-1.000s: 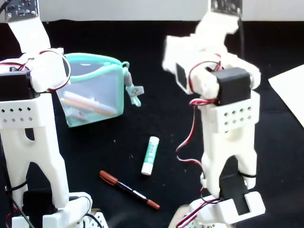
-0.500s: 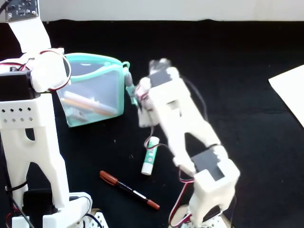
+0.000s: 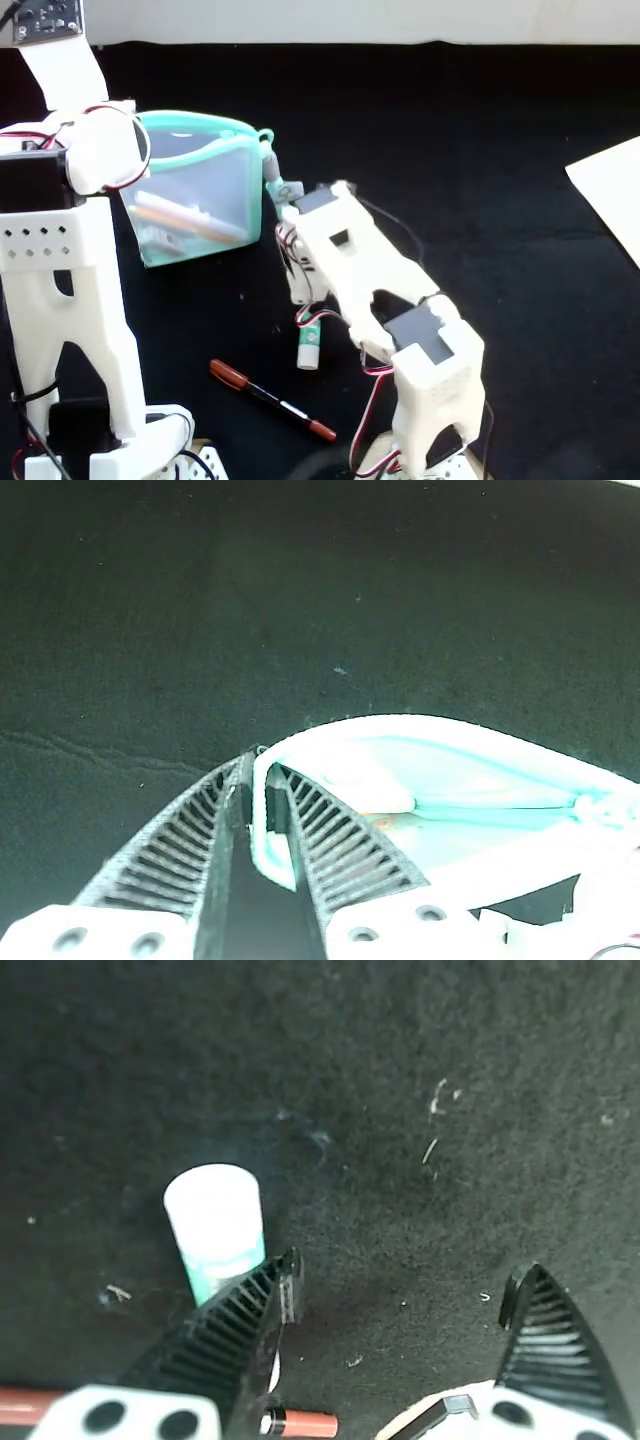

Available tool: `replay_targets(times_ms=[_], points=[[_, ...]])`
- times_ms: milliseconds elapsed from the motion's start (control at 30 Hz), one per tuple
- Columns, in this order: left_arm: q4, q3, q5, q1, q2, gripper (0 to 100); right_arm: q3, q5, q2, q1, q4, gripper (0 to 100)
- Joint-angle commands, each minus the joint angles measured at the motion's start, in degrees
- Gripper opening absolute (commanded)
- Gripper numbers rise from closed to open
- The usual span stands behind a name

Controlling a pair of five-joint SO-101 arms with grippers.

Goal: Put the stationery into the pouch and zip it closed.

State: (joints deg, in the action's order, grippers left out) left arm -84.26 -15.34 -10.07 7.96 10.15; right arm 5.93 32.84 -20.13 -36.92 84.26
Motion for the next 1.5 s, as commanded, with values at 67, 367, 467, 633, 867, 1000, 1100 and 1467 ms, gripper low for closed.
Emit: replay_targets(times_ms=[67, 367, 467, 633, 867, 1000, 1100, 1467], points=[[0.2, 1.5, 0.3, -1.7, -0.4, 1, -0.4, 5.3, 1.7, -0.9, -1.0, 31.5], [1.1, 1.5, 0.3, 2.2, -0.4, 1, 0.0, 8.1, 20.3, -6.2, -2.7, 31.5], [1.2, 1.6, 0.3, 2.1, -0.4, 1, 1.2, 8.3, 24.7, -8.1, -2.8, 31.5], [1.2, 1.6, 0.3, 2.1, -0.4, 1, 10.9, 11.3, 25.5, -9.1, -11.8, 31.5], [1.2, 1.6, 0.3, 2.1, -0.4, 1, 20.6, 12.2, 25.2, -9.0, -20.7, 31.5], [1.2, 1.6, 0.3, 2.1, -0.6, 1, 25.9, 12.2, 25.2, -9.1, -25.6, 31.5], [1.2, 1.6, 0.3, 2.1, -0.7, 1, 29.1, 12.2, 25.2, -9.1, -29.8, 31.3], [1.1, 1.6, 0.4, 1.8, -0.4, 1, 29.6, -4.6, 25.8, -9.2, -29.9, 0.5]])
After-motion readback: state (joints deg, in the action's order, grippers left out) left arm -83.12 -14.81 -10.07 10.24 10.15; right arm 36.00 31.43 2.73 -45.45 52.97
